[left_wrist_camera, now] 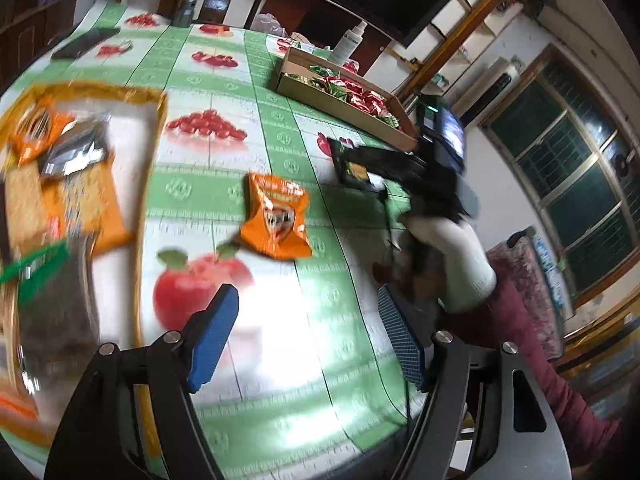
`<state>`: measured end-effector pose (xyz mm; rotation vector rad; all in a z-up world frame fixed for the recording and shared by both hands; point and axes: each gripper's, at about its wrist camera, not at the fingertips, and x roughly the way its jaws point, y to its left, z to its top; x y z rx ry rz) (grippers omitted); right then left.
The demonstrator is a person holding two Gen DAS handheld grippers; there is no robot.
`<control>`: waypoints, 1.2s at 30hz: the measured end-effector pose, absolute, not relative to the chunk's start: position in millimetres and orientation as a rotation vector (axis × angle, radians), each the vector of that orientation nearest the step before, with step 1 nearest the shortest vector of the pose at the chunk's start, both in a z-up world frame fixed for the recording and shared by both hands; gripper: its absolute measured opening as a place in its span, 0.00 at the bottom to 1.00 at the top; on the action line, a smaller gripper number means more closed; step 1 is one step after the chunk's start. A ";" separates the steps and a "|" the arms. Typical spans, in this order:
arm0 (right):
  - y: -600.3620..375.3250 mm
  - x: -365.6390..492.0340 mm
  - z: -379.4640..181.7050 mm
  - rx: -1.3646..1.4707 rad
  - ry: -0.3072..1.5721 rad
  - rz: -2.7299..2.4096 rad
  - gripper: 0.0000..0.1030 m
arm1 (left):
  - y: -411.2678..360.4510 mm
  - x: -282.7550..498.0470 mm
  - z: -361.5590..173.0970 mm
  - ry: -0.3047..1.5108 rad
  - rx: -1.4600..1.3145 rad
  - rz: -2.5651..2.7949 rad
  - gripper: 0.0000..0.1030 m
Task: Organize snacks
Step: 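Grasp the orange biscuit pack with the left tool while the right tool holds the green pack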
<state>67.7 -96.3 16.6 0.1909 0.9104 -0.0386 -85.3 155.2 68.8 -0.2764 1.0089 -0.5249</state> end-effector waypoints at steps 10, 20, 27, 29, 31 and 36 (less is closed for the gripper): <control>-124.3 21.9 7.6 0.359 0.844 0.130 0.17 | 100.6 -21.1 26.2 1.082 -0.071 -0.405 0.69; -112.1 23.6 14.2 0.383 0.821 0.175 0.61 | 77.0 5.6 17.8 1.066 0.083 -0.337 0.69; -74.1 34.0 12.2 0.161 0.854 0.164 0.65 | 59.6 -6.6 30.7 1.030 0.204 -0.359 0.69; -64.9 33.1 11.4 0.098 0.865 0.157 0.62 | 53.8 -4.9 31.6 1.017 0.255 -0.340 0.69; -63.4 32.0 11.4 0.060 0.869 0.131 0.50 | 48.9 -0.9 31.3 1.008 0.292 -0.340 0.69; -68.2 29.2 11.1 0.046 0.866 0.118 0.43 | 31.1 6.7 16.6 1.001 0.464 -0.328 0.70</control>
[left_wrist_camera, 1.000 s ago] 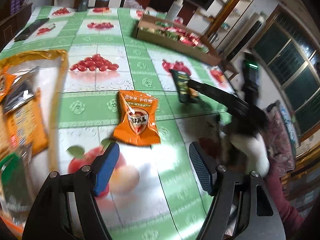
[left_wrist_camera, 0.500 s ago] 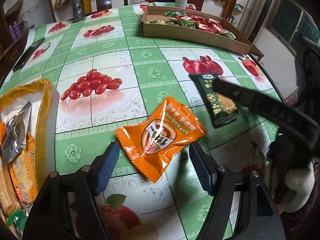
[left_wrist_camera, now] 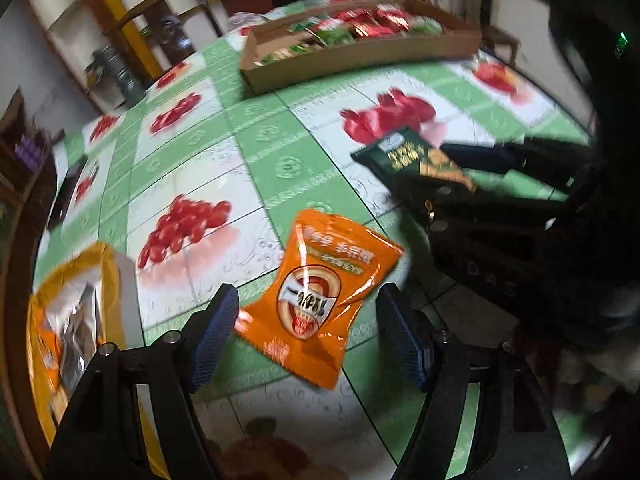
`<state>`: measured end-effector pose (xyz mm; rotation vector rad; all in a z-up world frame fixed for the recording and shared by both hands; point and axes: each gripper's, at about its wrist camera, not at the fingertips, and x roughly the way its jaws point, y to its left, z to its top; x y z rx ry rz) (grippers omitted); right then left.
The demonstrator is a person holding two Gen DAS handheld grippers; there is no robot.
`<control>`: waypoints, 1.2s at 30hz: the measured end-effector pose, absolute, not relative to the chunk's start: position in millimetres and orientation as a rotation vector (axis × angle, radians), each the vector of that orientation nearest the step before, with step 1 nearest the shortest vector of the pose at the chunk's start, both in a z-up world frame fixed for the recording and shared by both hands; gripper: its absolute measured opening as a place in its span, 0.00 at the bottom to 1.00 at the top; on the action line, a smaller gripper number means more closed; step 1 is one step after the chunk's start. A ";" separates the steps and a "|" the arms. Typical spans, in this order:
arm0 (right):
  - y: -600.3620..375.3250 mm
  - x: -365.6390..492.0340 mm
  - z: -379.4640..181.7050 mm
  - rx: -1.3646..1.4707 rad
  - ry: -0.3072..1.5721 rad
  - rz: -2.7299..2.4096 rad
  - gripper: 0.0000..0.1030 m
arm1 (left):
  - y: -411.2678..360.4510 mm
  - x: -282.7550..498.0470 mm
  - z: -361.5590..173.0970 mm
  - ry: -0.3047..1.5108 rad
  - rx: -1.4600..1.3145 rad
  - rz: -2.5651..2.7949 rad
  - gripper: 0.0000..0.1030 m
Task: Organize snacks
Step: 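Grasp the orange biscuit pack with the left tool while the right tool holds the green pack, then carry both packs over the white tray and open both tools to release them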
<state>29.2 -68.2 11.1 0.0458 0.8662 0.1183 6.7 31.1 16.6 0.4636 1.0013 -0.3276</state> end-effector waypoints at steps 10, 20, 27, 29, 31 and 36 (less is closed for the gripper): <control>-86.9 25.1 13.8 0.161 0.860 0.133 0.19 | 45.3 18.9 10.5 1.053 0.252 -0.407 0.81; -99.0 24.2 13.9 0.293 0.862 0.203 0.01 | 65.6 -7.8 38.5 0.951 0.189 -0.401 0.42; -92.9 23.3 15.6 0.323 0.845 0.270 0.12 | 94.6 -37.5 57.3 0.924 0.039 -0.442 0.43; -86.5 23.6 14.3 0.309 0.854 0.287 0.23 | 107.4 -47.7 62.8 0.912 -0.004 -0.439 0.43; -78.1 21.6 15.5 0.270 0.843 0.309 0.38 | 124.4 -58.9 69.6 0.896 -0.052 -0.432 0.43; -58.0 19.0 16.0 0.145 0.829 0.292 0.47 | 177.2 -83.3 84.8 0.849 -0.130 -0.362 0.43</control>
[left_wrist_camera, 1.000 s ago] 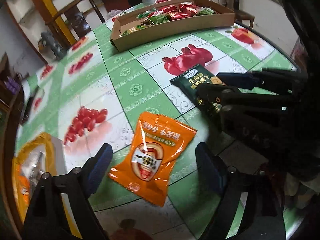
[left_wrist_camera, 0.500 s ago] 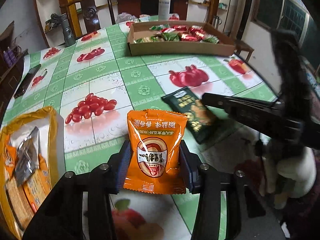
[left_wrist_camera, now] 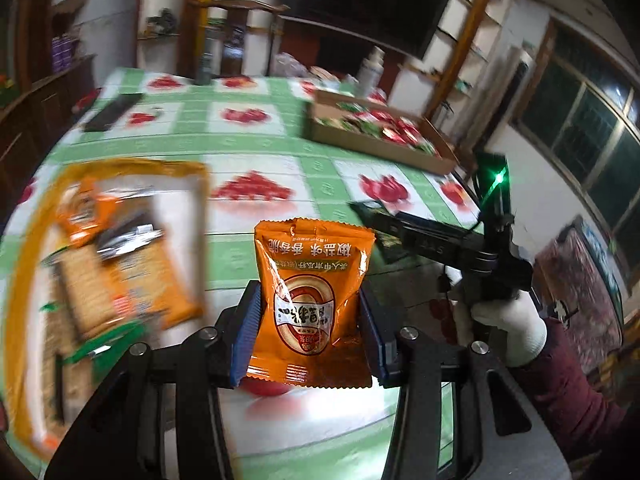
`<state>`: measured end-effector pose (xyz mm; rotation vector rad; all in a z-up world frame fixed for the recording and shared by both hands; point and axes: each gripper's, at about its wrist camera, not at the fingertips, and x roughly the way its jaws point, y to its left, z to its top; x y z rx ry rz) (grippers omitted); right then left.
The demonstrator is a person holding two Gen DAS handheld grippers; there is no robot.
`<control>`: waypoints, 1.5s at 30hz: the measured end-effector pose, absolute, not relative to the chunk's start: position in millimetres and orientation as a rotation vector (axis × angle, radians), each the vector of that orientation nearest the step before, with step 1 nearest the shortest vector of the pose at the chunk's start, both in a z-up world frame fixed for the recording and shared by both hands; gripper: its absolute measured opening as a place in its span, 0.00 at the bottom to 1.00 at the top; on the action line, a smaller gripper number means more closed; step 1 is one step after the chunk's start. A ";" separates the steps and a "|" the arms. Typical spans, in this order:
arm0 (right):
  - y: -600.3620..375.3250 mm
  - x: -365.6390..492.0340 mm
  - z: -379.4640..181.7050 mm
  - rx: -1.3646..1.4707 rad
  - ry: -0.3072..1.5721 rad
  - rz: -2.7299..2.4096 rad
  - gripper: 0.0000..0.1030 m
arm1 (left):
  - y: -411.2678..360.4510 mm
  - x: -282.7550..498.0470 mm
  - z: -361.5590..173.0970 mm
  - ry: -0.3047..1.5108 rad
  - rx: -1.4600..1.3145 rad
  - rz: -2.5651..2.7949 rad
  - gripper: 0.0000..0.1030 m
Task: Organize snacks
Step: 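Carry both packs over the white tray and open both tools to release them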
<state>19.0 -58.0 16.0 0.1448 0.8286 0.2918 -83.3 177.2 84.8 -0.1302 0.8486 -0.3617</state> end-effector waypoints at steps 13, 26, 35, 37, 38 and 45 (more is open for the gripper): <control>-30.9 6.8 24.0 -0.006 0.901 0.167 0.01 | 280.6 -127.9 83.6 0.756 -0.312 -0.277 0.43; -16.5 42.8 13.3 -0.064 1.005 0.088 0.53 | 321.8 -134.7 73.3 0.731 -0.391 -0.248 0.43; -17.3 25.4 13.4 -0.016 0.981 0.095 0.44 | 328.5 -131.8 66.5 0.729 -0.421 -0.244 0.57; -17.3 18.4 19.6 0.001 0.964 0.106 0.44 | 328.0 -132.2 68.2 0.722 -0.420 -0.251 0.59; -15.2 16.5 24.7 0.003 0.953 0.114 0.44 | 328.6 -132.7 69.4 0.717 -0.427 -0.251 0.60; 45.1 -5.2 79.6 0.009 0.866 0.337 0.44 | 348.1 -146.3 74.4 0.661 -0.531 -0.244 0.66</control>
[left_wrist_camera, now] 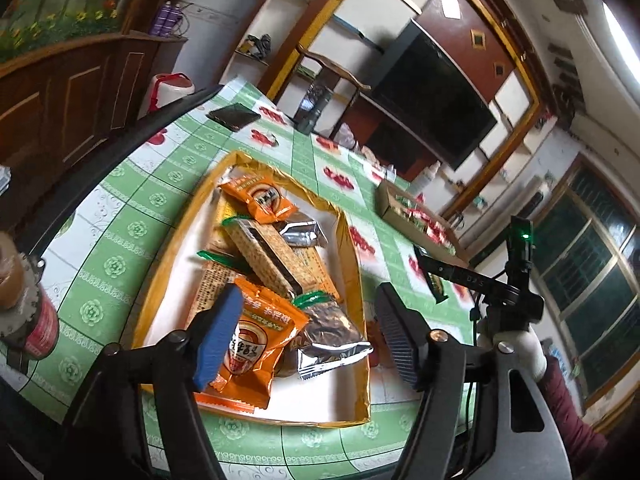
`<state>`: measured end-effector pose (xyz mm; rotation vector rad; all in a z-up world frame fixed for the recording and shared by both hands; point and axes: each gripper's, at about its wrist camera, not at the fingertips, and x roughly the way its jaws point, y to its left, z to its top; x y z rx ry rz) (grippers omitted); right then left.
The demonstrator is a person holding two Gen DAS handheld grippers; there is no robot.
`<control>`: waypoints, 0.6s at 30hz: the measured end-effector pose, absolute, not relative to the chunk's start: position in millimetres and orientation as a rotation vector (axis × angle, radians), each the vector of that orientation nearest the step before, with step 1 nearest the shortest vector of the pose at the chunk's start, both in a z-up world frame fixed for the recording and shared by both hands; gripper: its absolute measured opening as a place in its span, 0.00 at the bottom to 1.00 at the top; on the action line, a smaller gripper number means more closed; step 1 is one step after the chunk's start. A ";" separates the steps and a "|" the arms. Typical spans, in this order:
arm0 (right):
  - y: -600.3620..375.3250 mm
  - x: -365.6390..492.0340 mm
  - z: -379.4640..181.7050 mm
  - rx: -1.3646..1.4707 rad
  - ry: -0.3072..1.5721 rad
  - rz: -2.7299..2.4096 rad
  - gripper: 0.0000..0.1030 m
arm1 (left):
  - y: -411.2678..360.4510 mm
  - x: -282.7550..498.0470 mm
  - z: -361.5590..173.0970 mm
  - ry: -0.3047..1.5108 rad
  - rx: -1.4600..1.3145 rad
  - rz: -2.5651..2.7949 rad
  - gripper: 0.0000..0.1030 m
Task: Organize snacks
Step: 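Carry both packs over the white tray and open both tools to release them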
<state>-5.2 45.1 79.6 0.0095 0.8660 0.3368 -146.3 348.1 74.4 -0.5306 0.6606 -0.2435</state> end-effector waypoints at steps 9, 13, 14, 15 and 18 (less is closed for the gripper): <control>168.6 -17.3 86.5 -0.084 0.889 0.580 0.44 | 372.6 -152.7 63.2 0.656 -0.585 -0.235 0.67; 206.5 -5.4 67.4 -0.149 0.900 0.564 0.44 | 374.7 -153.0 56.1 0.672 -0.584 -0.247 0.68; 211.4 -3.2 62.8 -0.161 0.900 0.556 0.44 | 375.2 -152.6 54.3 0.678 -0.584 -0.248 0.68; 216.0 0.1 58.9 -0.170 0.900 0.553 0.45 | 375.5 -152.0 52.7 0.683 -0.585 -0.250 0.68; 224.8 3.0 51.4 -0.180 0.894 0.536 0.47 | 377.5 -151.6 50.3 0.691 -0.588 -0.255 0.68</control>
